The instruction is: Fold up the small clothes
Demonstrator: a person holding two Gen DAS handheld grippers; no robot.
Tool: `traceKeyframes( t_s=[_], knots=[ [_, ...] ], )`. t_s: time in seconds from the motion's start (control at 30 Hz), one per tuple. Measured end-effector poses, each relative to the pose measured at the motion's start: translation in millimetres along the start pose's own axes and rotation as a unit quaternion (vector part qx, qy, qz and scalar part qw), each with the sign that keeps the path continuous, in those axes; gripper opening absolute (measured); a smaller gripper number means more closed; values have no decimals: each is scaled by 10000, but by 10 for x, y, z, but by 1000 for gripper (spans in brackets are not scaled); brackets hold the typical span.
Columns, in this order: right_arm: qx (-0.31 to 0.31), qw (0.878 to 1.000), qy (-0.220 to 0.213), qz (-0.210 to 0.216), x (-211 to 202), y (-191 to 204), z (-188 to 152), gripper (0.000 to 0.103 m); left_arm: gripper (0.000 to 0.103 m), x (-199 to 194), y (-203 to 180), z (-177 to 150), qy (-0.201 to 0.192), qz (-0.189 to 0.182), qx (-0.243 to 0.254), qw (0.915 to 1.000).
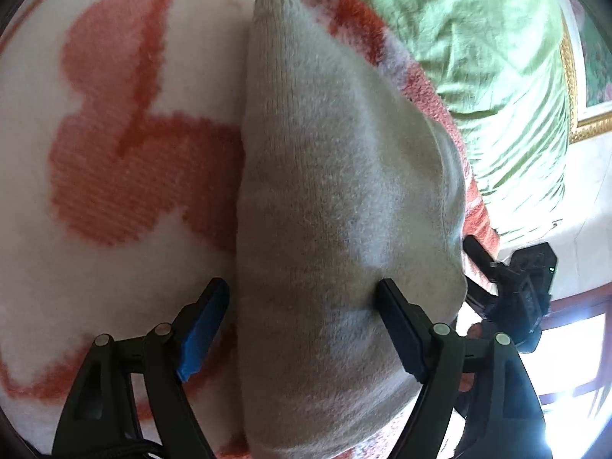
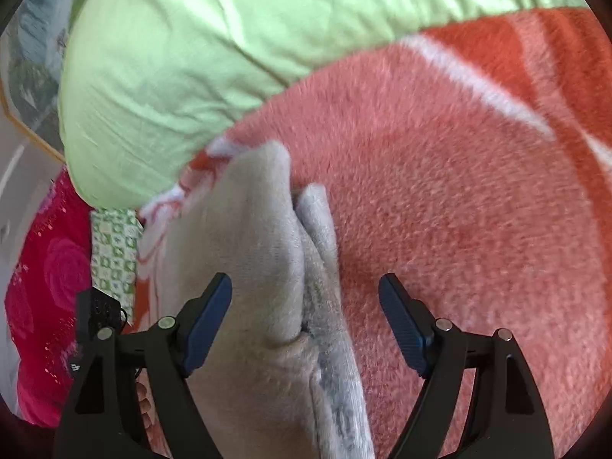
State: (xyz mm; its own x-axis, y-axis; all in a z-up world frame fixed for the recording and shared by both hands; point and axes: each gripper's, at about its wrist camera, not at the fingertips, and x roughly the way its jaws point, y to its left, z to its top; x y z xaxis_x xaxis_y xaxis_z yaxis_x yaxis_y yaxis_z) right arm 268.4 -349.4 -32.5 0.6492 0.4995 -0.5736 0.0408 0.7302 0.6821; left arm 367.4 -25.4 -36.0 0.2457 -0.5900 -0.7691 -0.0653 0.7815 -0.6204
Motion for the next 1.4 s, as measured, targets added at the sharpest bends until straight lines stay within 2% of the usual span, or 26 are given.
traceKeyframes(
  t_s=[0.1, 0.17, 0.23, 0.33, 0.4, 0.6, 0.7, 0.9, 0.97, 1.23, 1.4],
  knots=[
    [-131, 9997, 200, -3, 165, 41, -43, 71, 77, 80, 14, -6, 90, -257, -174, 9995],
    [-130, 9987, 441, 210, 251, 74, -109, 65, 73, 103, -27, -23, 21, -210, -74, 9998],
    [-154, 9983, 530, 167, 299, 105, -170, 47, 60, 108, -60, -31, -29, -168, 26, 9999],
    [117, 9981, 455, 397, 204, 126, -199, 37, 46, 1, -82, -52, -137, -351, 68, 9993],
    [175, 9976, 345, 575, 92, 231, -227, 35, 42, -109, -115, -81, -211, -428, 172, 9987],
    [177, 9946, 264, 984, -100, 666, -441, 34, 40, -759, -130, -237, -545, -451, 623, 9956],
    [161, 9909, 357, 1288, -58, 961, -659, 34, 40, -1153, 101, -359, -599, -450, 578, 9955],
    [233, 9827, 756, 1677, 394, 1388, -1073, 34, 40, -1771, 674, -661, -662, -89, 465, 9967],
    [312, 9774, 978, 1848, 566, 1496, -1211, 34, 40, -1871, 811, -720, -710, -3, 354, 9969],
    [124, 9751, 1340, 1762, 919, 1862, -1451, 34, 40, -2171, 1233, -912, -773, 193, 82, 9968],
    [196, 9766, 1385, 1632, 1028, 1754, -1522, 36, 45, -2178, 1366, -981, -712, 234, 46, 9972]
  ],
)
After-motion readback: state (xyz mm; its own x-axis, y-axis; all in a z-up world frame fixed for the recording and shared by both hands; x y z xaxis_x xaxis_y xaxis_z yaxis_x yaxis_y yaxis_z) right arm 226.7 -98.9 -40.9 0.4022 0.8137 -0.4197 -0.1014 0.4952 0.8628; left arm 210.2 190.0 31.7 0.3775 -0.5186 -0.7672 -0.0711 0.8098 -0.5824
